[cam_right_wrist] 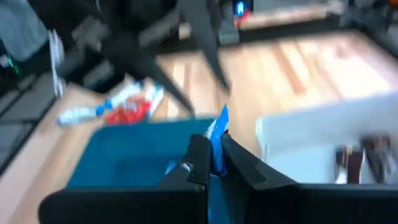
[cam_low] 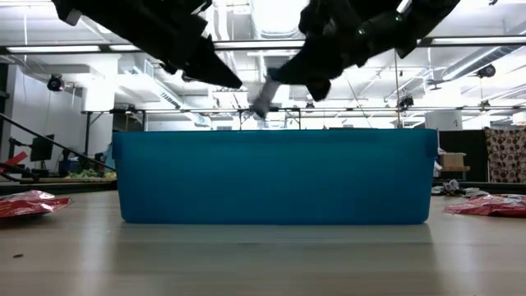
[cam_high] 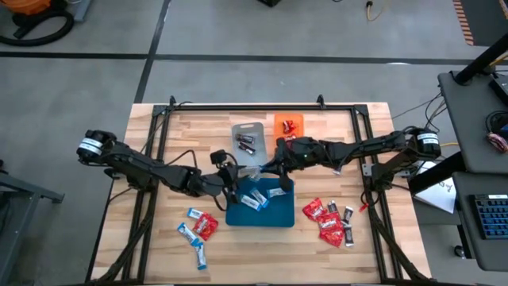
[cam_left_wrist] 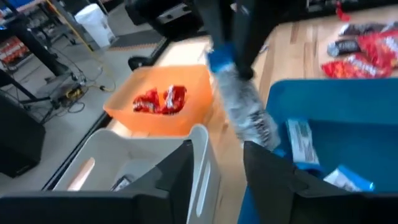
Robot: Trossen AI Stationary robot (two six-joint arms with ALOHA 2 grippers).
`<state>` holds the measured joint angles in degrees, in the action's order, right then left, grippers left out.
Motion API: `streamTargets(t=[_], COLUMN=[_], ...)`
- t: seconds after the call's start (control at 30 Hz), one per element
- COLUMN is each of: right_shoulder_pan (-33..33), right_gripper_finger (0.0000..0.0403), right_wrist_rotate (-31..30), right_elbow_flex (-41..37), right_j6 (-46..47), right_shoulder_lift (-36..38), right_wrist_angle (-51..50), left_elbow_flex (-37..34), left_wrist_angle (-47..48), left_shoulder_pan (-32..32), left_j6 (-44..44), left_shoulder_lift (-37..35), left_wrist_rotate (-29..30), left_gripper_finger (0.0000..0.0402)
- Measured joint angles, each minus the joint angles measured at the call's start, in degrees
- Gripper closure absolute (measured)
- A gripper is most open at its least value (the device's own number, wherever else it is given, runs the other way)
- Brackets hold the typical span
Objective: Sort candy
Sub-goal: Put the white chocolate bar into the blue bin, then put the brown chocolate bar into the gray bin
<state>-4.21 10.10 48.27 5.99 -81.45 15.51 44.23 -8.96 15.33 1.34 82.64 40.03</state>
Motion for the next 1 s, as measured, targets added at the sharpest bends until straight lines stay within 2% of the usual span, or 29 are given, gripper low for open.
streamTargets(t=[0.27,0.43,0.6,0.7,1.0], right_shoulder_pan=[1.29,2.48,3.55,4.49,6.05], right_gripper_finger=[0.0390,0.0390,0.0388,0.0371,0.0284], right_wrist_rotate=[9.88,10.49,10.40,10.26,7.67], right_elbow_flex=[0.00,-0.02,-0.02,-0.02,-0.02], right_j6=[2.37,3.95,2.94,2.02,3.07], right_shoulder_lift=[0.13,0.13,0.13,0.13,0.15], right_wrist_angle=[-10.62,-14.80,-14.15,-13.17,-13.16], left_elbow_flex=[0.00,0.00,0.00,0.00,0.00], left_wrist_angle=[7.42,9.74,13.42,15.91,17.29], left_shoulder_pan=[0.00,-0.02,-0.07,-0.07,-0.07], left_j6=[0.71,0.56,0.42,0.45,0.42], left_shoulder_lift=[-1.33,-3.46,-6.15,-7.91,-10.57], left_wrist_rotate=[-0.09,-0.07,-0.02,-0.02,1.65], left_gripper_finger=[0.0256,0.0255,0.0255,0.0255,0.0255])
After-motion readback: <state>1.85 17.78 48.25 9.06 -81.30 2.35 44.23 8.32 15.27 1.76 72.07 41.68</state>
